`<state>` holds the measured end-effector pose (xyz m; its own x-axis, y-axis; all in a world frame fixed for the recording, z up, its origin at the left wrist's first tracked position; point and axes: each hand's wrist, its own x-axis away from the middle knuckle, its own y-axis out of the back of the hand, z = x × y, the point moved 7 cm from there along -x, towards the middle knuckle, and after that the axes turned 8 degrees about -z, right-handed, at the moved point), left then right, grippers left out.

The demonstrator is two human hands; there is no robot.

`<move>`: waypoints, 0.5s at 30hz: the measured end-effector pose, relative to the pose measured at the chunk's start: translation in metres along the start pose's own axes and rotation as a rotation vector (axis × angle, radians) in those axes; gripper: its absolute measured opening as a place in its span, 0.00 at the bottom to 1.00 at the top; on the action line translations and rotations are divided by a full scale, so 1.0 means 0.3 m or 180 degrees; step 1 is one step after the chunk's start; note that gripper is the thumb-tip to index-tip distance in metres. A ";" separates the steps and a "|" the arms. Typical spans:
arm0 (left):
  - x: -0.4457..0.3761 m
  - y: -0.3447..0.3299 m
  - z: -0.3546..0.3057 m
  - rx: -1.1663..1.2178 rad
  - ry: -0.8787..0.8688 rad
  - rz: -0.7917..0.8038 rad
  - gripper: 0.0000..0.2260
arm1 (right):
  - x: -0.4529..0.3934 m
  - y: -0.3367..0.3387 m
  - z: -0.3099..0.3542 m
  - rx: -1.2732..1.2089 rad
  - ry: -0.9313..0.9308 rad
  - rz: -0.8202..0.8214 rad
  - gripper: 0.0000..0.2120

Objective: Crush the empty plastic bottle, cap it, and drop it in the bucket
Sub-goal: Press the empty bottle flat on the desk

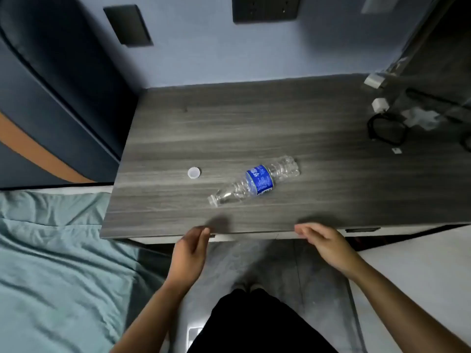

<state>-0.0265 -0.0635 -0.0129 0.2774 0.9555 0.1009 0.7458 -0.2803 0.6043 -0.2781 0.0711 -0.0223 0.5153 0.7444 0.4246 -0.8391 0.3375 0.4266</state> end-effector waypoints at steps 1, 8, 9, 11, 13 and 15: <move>-0.030 0.000 -0.032 0.0011 -0.0190 -0.0074 0.09 | -0.028 -0.003 0.031 -0.0002 0.0136 0.0010 0.12; -0.228 -0.107 -0.251 -0.0406 -0.1000 -0.0015 0.12 | -0.225 -0.013 0.314 0.0855 0.1106 -0.0227 0.13; -0.255 -0.133 -0.267 -0.0513 -0.1047 0.0025 0.13 | -0.255 -0.016 0.348 0.0984 0.1272 -0.0270 0.14; -0.306 -0.179 -0.287 -0.0710 -0.1037 0.0114 0.16 | -0.321 -0.036 0.396 0.1313 0.1536 -0.0314 0.15; -0.347 -0.220 -0.300 -0.0881 -0.1103 0.0166 0.18 | -0.390 -0.059 0.422 0.1632 0.1668 -0.0336 0.16; -0.378 -0.250 -0.300 -0.1065 -0.1133 0.0217 0.20 | -0.448 -0.091 0.421 0.2012 0.1673 -0.0237 0.19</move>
<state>-0.1684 -0.1424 0.0013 0.5519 0.8288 -0.0920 0.4996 -0.2403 0.8323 -0.3026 -0.1110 0.0098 0.2854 0.9583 0.0155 -0.4688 0.1255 0.8744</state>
